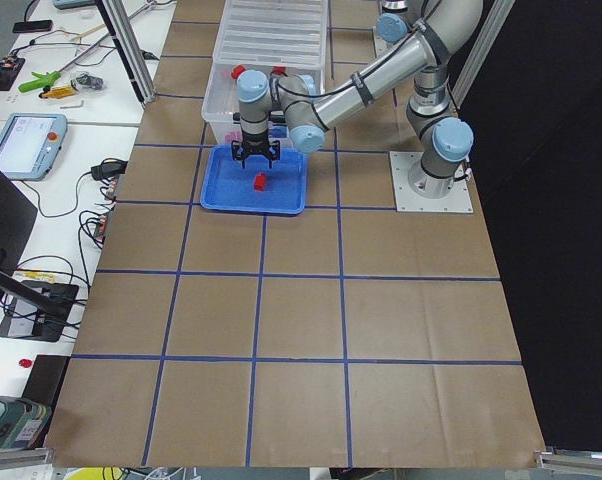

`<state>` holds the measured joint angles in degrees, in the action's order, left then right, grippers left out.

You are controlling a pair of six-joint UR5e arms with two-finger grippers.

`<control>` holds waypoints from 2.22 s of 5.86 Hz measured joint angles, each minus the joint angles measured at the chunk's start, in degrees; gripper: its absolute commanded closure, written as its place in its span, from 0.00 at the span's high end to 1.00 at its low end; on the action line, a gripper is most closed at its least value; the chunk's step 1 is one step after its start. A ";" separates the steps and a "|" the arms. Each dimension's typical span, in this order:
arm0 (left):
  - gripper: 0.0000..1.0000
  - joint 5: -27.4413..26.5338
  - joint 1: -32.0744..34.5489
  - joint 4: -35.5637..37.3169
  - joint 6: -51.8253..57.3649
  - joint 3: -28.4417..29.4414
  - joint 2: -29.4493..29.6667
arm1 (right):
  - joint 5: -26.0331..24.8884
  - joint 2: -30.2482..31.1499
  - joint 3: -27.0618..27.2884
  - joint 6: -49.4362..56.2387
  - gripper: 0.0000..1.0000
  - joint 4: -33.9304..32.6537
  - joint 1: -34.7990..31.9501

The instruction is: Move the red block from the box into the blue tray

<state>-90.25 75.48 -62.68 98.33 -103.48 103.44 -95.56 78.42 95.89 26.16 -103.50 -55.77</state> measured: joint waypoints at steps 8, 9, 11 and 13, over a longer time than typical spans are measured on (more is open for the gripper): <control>0.95 -0.57 17.78 -27.37 -52.07 16.47 -12.19 | 0.13 0.62 0.29 -4.46 1.00 0.34 -7.28; 0.96 -0.59 17.74 -27.07 -60.96 16.60 -11.48 | 0.15 0.68 1.09 -5.16 1.00 0.41 -8.09; 0.98 -0.66 17.18 -26.86 -76.81 16.92 -11.27 | 1.38 2.67 4.73 -5.96 1.00 0.02 -8.56; 0.98 -0.14 16.63 -26.85 -89.89 17.81 -11.11 | 3.32 4.07 6.37 -7.39 1.00 0.01 -9.43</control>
<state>-90.39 92.11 -89.53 8.44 -85.67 92.33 -92.24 82.48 102.26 18.77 -103.49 -65.19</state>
